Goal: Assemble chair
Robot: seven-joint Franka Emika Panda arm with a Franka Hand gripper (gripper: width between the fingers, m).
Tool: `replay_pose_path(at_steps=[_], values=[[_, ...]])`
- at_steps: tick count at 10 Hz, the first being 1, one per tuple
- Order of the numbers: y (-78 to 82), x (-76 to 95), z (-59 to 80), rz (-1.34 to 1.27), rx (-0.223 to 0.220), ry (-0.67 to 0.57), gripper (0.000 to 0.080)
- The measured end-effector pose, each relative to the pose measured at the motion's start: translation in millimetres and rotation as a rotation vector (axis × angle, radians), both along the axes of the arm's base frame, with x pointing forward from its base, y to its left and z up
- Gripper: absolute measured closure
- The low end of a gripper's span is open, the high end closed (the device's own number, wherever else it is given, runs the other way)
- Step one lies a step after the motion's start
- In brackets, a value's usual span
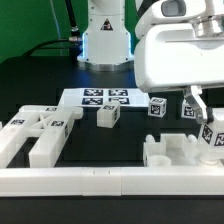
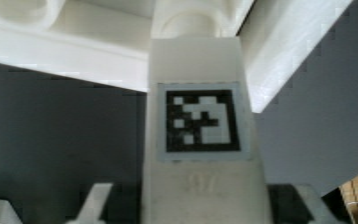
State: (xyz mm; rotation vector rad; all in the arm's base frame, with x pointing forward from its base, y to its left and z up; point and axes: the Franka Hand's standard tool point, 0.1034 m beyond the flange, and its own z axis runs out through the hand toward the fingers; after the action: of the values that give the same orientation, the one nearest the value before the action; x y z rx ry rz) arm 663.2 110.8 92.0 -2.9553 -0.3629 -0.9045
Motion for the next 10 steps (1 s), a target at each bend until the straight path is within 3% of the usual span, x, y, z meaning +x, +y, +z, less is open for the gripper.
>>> replay_pose_path(at_steps=[2,3,4,8,10], values=[[-0.3,0.0,-0.2,0.001,-0.001,0.001,0.0508],[-0.3,0.0,-0.2,0.002,-0.002,0.001,0.0326],[-0.5,0.0,-0.3,0.003,-0.003,0.001,0.0212],[-7.3,2.0,2.5,0.023,-0.025,-0.002,0.0154],[-14.6,4.3,17.7,0.032,-0.042,0.026,0.0151]])
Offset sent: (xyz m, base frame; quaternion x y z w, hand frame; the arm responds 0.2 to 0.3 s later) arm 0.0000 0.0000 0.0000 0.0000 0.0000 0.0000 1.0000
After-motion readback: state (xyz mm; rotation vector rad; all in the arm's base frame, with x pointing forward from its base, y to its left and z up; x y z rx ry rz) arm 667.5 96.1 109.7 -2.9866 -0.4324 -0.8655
